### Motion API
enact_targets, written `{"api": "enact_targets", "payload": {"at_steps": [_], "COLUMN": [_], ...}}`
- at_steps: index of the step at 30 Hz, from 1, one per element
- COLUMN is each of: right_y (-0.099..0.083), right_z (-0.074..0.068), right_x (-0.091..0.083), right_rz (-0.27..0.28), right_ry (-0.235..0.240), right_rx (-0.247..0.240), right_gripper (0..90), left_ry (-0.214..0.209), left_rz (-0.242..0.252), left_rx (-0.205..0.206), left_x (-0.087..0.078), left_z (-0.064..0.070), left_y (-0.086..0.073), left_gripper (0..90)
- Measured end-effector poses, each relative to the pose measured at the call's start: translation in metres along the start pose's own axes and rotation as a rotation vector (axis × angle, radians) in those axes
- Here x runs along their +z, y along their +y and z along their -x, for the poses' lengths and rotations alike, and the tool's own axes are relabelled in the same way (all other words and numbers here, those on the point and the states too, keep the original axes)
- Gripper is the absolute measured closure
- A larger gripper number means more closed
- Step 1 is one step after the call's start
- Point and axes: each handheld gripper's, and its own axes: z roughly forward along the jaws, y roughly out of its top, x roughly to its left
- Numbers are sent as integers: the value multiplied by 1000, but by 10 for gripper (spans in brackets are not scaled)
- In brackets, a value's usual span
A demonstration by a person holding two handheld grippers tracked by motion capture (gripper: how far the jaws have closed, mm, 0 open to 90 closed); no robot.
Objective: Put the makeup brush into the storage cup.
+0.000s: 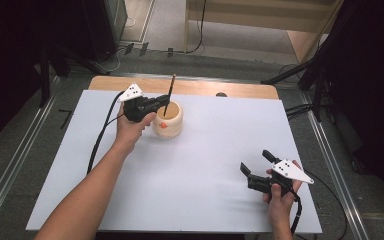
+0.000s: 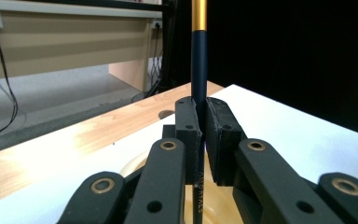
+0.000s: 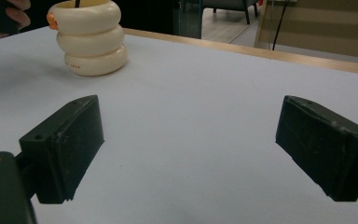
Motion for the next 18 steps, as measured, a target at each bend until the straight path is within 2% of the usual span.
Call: {"api": "enact_targets", "payload": {"at_steps": [12,18], "right_y": [0,0], "right_z": [0,1], "right_x": [0,0], "right_rz": [-1,0], "right_ry": [-1,-2], "right_rx": [-1,1], "right_gripper": [80,81], "left_ry": [17,14], "left_rz": [-33,-69], "left_rx": [-9,-7], "left_x": [0,2], "left_z": [-1,1], "left_y": [-9,-11], "left_gripper": [852,852]}}
